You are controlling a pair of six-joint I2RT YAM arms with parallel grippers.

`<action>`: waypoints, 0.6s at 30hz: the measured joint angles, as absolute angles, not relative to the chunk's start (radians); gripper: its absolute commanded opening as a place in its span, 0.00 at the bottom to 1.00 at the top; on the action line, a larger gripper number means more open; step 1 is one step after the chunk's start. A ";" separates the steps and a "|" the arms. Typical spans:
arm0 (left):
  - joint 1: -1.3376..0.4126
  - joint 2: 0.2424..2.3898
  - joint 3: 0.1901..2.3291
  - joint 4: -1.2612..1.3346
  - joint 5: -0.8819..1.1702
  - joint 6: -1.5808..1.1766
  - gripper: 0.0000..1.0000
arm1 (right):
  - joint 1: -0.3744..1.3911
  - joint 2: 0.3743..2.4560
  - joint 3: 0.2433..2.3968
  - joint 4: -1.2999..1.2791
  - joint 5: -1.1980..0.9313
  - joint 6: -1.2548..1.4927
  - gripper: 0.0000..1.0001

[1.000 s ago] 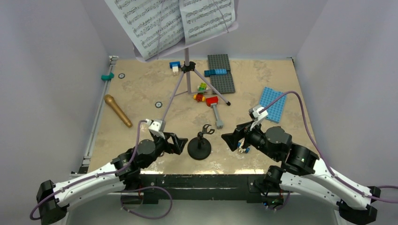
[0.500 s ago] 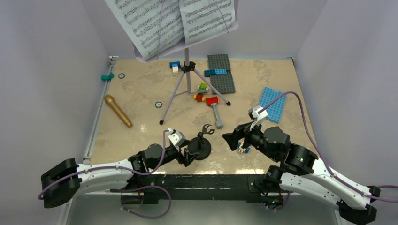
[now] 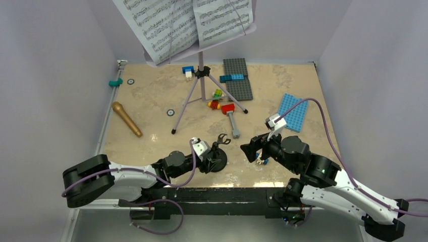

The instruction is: Pack up the instrument practice props

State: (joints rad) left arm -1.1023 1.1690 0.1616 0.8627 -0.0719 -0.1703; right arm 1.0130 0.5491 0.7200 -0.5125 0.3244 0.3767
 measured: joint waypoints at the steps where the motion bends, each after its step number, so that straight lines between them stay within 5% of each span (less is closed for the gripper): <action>1: -1.102 1.190 0.170 0.876 -0.072 -0.164 0.54 | 1.013 0.553 0.721 -0.513 0.324 0.376 0.92; 13: -1.102 1.276 0.215 0.925 -0.091 -0.138 0.00 | 1.013 0.558 0.725 -0.520 0.324 0.373 0.92; 18: -1.102 1.199 0.214 0.837 -0.115 -0.138 0.00 | 1.013 0.545 0.725 -0.522 0.325 0.373 0.92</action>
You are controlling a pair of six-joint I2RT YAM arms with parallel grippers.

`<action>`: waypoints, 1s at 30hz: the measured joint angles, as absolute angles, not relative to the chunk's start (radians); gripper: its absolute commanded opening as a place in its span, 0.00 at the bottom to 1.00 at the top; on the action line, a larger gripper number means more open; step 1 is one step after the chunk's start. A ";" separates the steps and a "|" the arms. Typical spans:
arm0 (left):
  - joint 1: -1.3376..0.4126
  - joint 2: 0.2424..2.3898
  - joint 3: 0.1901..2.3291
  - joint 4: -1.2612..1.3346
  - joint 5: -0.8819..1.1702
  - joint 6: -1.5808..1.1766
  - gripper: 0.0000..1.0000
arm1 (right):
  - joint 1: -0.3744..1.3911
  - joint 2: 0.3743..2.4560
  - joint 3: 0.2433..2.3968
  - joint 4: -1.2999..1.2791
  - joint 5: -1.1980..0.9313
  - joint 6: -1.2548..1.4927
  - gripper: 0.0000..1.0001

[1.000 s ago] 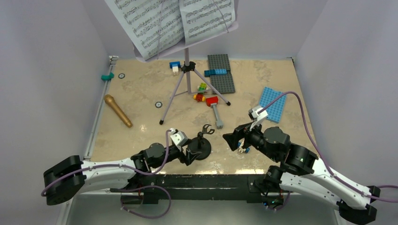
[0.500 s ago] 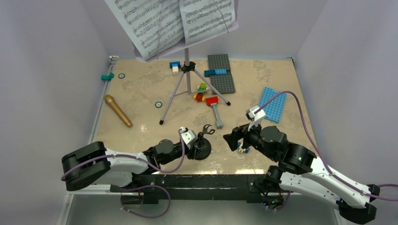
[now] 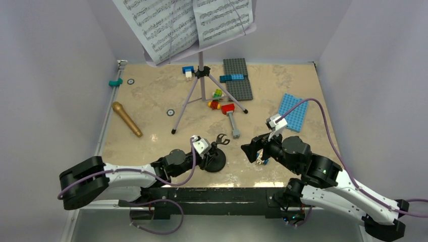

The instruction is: Pack up the instrument practice props

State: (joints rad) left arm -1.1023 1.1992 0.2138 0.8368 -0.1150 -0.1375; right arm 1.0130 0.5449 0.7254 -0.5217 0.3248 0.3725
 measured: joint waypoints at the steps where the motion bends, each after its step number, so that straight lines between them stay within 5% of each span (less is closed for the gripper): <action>1: -1.102 1.167 0.213 0.806 -0.129 -0.138 0.00 | 1.013 0.545 0.725 -0.522 0.325 0.373 0.92; 11: -1.093 0.672 0.293 0.298 -0.480 -0.145 0.00 | 1.013 0.542 0.725 -0.522 0.324 0.373 0.92; 16: -0.906 0.593 0.464 -0.014 -0.567 -0.258 0.00 | 1.013 0.546 0.725 -0.507 0.319 0.373 0.92; 22: -0.632 0.619 0.549 -0.160 -0.631 -0.370 0.00 | 1.013 0.556 0.725 -0.496 0.296 0.373 0.92; 30: -0.223 0.974 0.679 -0.044 -0.509 -0.422 0.00 | 1.013 0.556 0.725 -0.464 0.256 0.373 0.92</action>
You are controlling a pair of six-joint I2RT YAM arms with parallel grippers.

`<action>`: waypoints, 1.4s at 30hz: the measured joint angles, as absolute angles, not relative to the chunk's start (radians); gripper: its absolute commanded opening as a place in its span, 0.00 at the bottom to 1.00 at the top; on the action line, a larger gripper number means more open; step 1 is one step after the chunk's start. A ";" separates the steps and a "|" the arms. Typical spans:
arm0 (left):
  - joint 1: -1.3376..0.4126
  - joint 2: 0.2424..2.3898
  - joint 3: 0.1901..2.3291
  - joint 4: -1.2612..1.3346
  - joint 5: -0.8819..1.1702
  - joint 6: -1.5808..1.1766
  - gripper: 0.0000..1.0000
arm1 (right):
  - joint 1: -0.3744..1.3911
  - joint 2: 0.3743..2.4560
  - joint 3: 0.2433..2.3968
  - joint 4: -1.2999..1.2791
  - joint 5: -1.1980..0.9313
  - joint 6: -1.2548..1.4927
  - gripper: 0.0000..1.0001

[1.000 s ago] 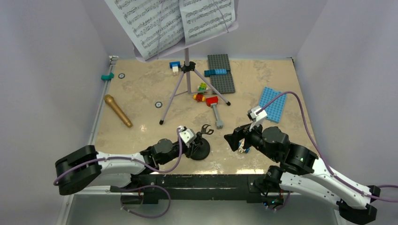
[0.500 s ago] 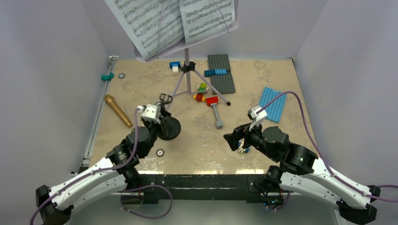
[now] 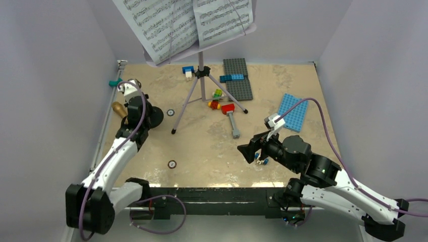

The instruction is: Pack up the instrument practice props

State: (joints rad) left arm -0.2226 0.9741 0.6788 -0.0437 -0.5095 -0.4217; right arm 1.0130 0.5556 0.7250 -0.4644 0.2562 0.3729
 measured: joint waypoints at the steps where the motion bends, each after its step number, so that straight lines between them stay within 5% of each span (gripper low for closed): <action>1: -0.192 1.028 0.691 -0.016 -0.500 -0.411 0.00 | 1.013 0.556 0.725 -0.459 0.248 0.373 0.92; 8: -0.068 1.345 0.784 0.130 -0.422 -0.344 0.00 | 1.013 0.571 0.723 -0.427 0.243 0.347 0.92; 25: 0.065 1.724 1.062 0.186 -0.378 -0.249 0.01 | 1.013 0.639 0.723 -0.401 0.216 0.293 0.93; 29: 0.065 1.749 1.077 0.179 -0.370 -0.249 0.23 | 1.013 0.638 0.724 -0.402 0.218 0.288 0.93; 35: 0.065 1.750 1.079 0.155 -0.357 -0.252 0.68 | 1.013 0.639 0.727 -0.404 0.220 0.279 0.93; 42: 0.065 1.645 1.039 0.071 -0.344 -0.321 0.84 | 1.013 0.638 0.752 -0.404 0.226 0.271 0.93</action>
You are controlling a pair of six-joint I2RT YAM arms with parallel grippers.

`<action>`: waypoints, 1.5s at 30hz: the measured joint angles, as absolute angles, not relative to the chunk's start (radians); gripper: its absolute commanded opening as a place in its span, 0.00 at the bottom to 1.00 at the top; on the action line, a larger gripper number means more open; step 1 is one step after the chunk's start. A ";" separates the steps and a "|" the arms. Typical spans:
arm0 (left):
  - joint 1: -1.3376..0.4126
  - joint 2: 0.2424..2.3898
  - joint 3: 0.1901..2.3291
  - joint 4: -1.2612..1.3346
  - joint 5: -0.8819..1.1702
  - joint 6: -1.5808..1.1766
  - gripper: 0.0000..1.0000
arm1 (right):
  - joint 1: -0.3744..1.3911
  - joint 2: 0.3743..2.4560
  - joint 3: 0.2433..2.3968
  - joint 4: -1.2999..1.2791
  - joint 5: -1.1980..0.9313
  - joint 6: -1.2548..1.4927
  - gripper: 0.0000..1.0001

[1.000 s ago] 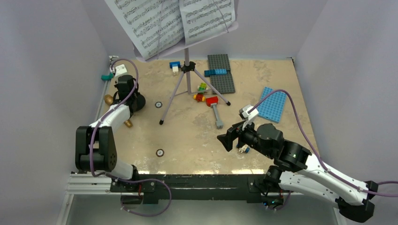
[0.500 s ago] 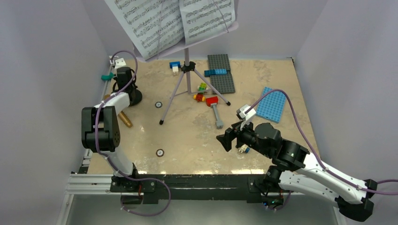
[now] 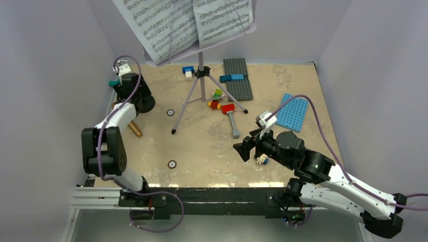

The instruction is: Pack up the instrument practice props

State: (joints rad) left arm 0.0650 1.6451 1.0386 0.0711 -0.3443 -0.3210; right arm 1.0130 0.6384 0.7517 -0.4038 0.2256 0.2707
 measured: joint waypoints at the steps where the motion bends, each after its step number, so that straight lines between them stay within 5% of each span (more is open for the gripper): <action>1: 0.065 1.603 1.029 0.046 -0.343 -0.339 0.84 | 1.013 0.638 0.753 -0.403 0.226 0.271 0.93; 8: 0.038 1.205 0.940 -0.059 -0.318 -0.452 0.87 | 1.012 0.643 0.752 -0.400 0.221 0.277 0.94; 15: -0.188 0.968 0.751 0.170 -0.109 -0.452 0.81 | 0.942 0.731 0.740 -0.363 0.148 0.331 0.94; 27: -0.317 1.181 0.588 0.559 0.224 -0.396 0.75 | 0.922 0.713 0.728 -0.369 0.136 0.363 0.94; 36: -0.345 1.340 0.619 0.621 0.193 -0.311 0.68 | 0.915 0.740 0.730 -0.374 0.141 0.367 0.93; 45: -0.355 1.470 0.660 0.628 0.086 -0.243 0.49 | 0.839 0.841 0.800 -0.350 0.171 0.394 0.91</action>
